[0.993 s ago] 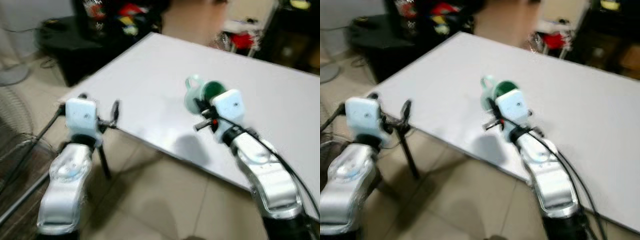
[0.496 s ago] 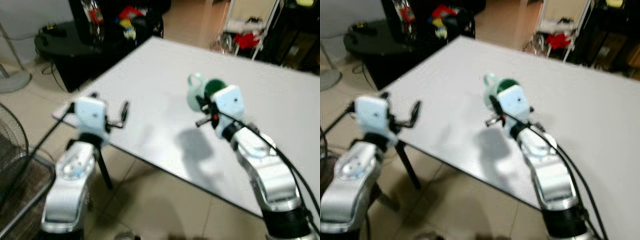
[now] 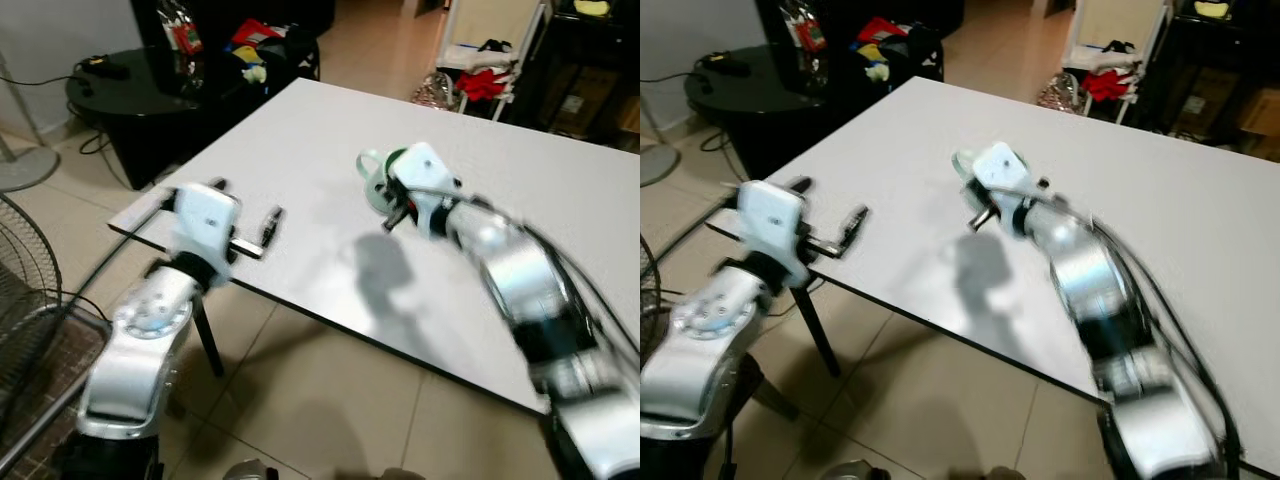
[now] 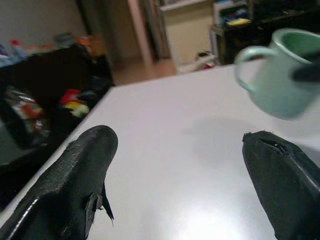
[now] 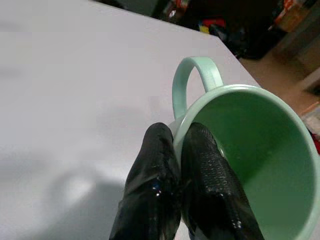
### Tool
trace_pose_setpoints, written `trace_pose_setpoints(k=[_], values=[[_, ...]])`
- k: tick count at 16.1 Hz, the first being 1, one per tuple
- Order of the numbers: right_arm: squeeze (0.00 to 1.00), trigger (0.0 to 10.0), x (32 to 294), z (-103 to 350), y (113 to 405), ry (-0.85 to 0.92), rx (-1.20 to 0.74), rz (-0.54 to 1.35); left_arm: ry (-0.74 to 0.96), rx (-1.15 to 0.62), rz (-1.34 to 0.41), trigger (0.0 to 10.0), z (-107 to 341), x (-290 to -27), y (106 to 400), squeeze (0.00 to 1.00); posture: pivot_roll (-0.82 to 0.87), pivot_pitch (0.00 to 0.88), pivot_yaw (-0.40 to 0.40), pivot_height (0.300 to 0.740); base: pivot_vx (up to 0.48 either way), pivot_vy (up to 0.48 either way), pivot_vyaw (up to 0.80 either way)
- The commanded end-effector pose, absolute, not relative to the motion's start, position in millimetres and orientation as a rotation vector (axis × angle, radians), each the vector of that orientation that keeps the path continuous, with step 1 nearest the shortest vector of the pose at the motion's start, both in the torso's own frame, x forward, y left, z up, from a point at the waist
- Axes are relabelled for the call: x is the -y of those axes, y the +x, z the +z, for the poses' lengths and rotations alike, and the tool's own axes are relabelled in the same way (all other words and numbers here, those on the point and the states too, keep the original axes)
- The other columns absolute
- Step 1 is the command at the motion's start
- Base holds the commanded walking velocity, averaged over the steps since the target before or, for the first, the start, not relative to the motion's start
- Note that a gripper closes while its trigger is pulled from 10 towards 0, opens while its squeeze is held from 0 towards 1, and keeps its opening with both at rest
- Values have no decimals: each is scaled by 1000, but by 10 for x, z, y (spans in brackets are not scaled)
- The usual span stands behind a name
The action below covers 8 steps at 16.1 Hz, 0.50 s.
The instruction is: Setting the table
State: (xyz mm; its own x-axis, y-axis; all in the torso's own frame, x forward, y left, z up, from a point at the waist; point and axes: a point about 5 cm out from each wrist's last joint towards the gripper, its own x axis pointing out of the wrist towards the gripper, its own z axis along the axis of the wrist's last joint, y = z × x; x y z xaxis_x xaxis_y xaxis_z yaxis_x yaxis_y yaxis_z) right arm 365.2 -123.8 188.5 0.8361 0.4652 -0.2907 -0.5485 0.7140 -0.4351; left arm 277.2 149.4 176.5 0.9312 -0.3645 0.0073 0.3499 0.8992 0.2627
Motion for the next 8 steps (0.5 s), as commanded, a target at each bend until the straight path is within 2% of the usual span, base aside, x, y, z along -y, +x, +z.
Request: trace_pose_setpoints(k=[1,4,5,8], values=[[0,10000,1179,1966,3759,-551,-140,615,289,52,-399,10000,1790,-1502,2797,0,-38,69,10,740,0,0,0],[0,10000,1080,2074,3948,-629,-130,713,303,23,-467,10000,1810,-1532,2782,0,-35,89,14,740,0,0,0],[0,10000,1065,2095,4006,-661,-151,742,315,12,-503,10000,1836,-1542,2759,0,-20,141,9,740,0,0,0],[0,10000,1063,2062,4045,-724,-209,779,311,-15,-521,10000,1855,-1568,2711,0,-2,194,-5,740,0,0,0]])
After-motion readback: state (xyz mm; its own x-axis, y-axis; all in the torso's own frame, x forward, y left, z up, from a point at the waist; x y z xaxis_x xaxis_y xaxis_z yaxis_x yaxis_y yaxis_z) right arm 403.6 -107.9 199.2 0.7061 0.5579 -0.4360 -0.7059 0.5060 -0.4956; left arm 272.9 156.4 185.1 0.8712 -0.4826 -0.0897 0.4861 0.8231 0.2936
